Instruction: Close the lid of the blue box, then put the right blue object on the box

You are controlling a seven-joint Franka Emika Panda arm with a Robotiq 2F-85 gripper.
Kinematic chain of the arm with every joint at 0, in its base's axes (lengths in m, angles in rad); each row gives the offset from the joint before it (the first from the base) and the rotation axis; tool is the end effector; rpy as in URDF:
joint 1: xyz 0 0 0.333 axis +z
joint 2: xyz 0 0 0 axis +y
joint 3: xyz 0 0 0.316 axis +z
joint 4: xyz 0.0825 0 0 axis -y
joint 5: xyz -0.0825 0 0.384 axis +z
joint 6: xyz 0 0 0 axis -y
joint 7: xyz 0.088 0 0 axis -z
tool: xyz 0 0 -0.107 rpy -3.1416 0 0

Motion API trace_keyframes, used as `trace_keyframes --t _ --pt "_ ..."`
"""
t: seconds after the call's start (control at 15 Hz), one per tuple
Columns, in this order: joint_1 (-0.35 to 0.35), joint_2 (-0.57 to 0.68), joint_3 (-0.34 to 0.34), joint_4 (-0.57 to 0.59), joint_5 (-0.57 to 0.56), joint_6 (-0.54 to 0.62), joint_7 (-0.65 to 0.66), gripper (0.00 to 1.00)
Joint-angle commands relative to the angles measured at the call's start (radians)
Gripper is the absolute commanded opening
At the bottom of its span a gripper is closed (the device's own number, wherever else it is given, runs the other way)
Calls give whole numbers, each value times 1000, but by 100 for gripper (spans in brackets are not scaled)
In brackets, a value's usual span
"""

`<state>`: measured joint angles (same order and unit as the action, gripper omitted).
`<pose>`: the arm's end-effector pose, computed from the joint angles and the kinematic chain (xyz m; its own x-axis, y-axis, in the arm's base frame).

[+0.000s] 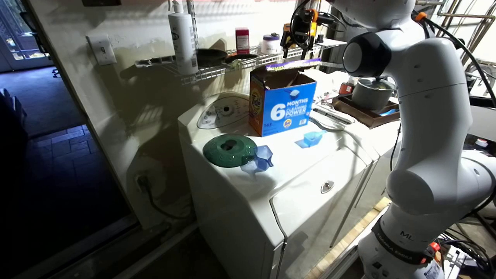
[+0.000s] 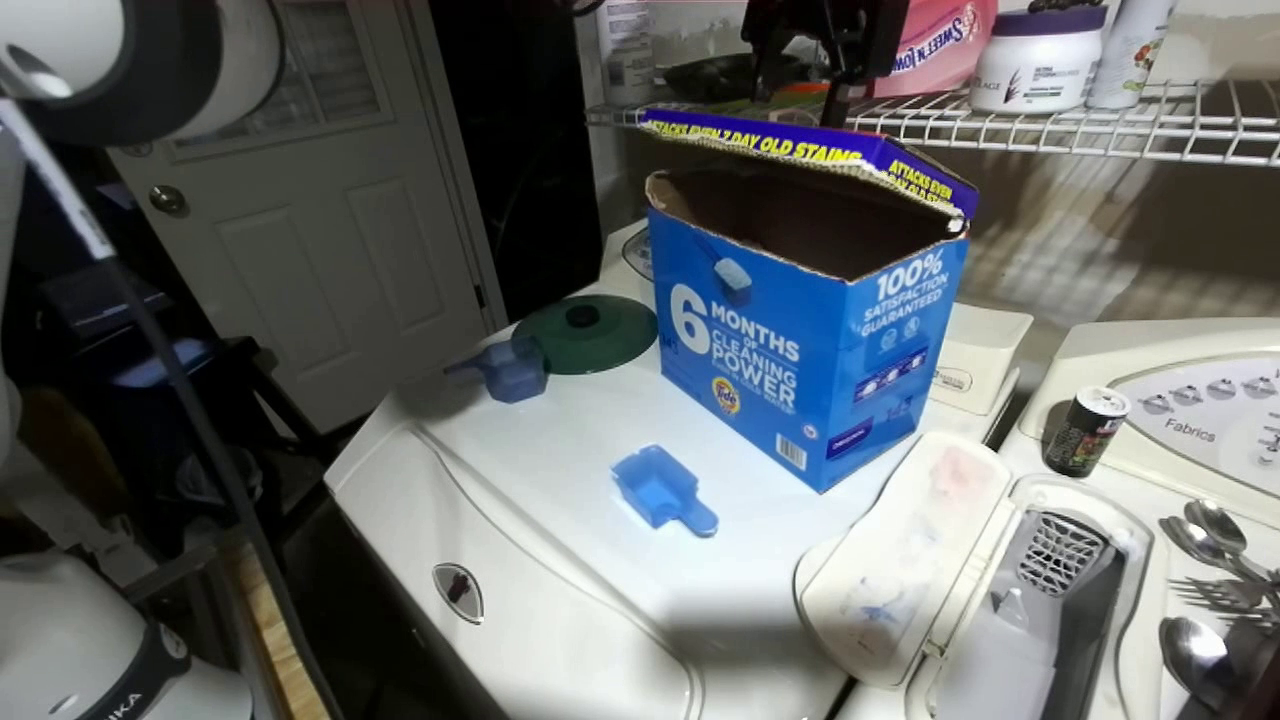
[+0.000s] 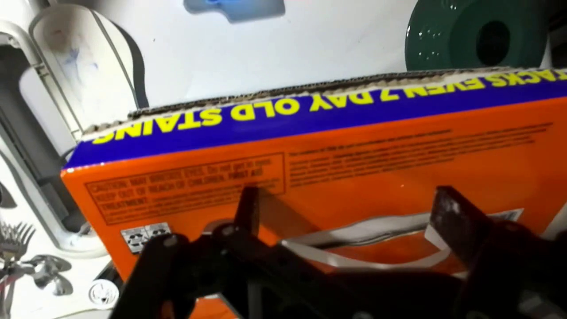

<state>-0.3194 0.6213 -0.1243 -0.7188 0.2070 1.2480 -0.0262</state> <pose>0.6414 -0.2367 0.5980 0.9411 -0.3278 -0.0828 -0.3364 -0.9326 -0.1310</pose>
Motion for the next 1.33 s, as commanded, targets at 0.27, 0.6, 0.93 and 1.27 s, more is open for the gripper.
trace_keyframes --t 0.27,0.6,0.93,1.27 --pt "17 -7 -8 -90 -36 -19 10 100" --pt "51 -32 -7 -199 -96 73 -50 100" --pt "95 -126 -1 -405 -173 250 -114 100" --pt "131 -298 7 -615 -189 358 -114 100"
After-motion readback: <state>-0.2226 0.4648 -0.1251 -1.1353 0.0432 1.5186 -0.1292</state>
